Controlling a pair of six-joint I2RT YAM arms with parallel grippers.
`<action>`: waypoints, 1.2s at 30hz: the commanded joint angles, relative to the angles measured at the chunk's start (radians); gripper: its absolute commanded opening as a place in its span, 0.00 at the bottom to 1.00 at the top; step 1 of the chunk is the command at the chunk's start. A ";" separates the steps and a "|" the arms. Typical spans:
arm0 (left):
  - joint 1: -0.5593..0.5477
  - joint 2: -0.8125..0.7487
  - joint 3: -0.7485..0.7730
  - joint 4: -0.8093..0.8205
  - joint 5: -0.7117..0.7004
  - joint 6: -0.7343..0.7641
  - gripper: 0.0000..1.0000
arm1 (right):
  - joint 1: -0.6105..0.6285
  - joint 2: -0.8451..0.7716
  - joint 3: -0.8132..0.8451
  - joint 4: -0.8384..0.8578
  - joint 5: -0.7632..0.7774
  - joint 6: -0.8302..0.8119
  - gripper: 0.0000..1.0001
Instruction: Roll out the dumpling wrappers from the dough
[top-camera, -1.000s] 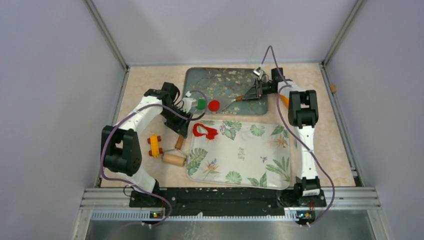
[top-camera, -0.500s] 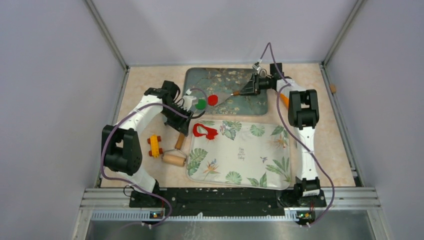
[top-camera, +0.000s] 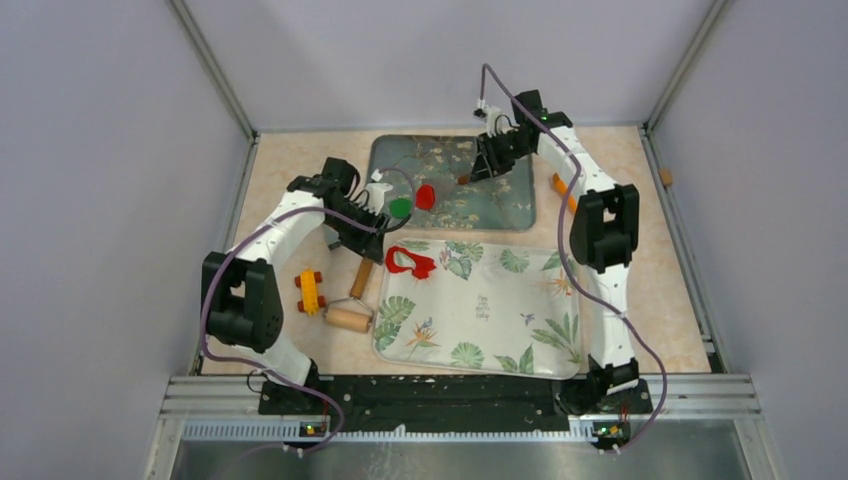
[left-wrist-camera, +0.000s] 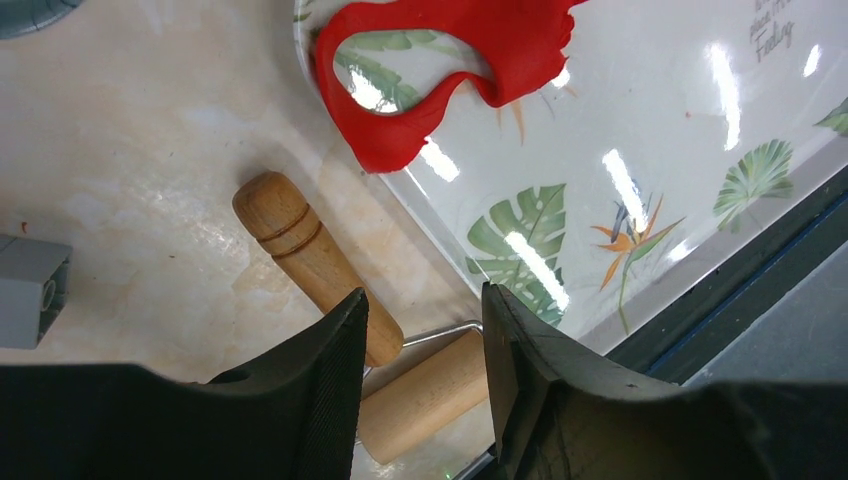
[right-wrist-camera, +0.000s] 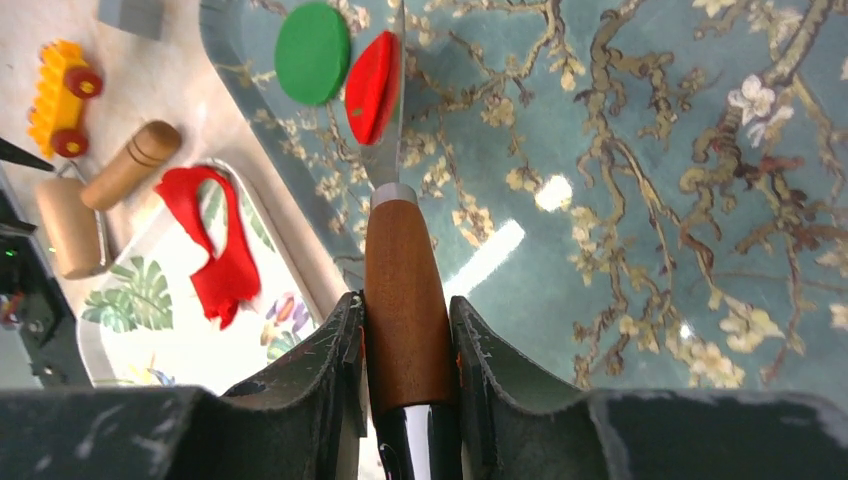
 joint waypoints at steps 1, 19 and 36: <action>-0.001 -0.063 -0.003 0.072 0.054 -0.044 0.49 | -0.010 -0.050 -0.021 -0.119 0.393 -0.169 0.00; -0.001 -0.156 -0.099 0.150 0.110 -0.088 0.51 | -0.047 -0.084 -0.054 -0.221 0.027 -0.124 0.00; -0.001 -0.118 -0.099 0.147 0.149 -0.108 0.52 | -0.148 -0.220 -0.515 -0.090 -0.367 0.445 0.00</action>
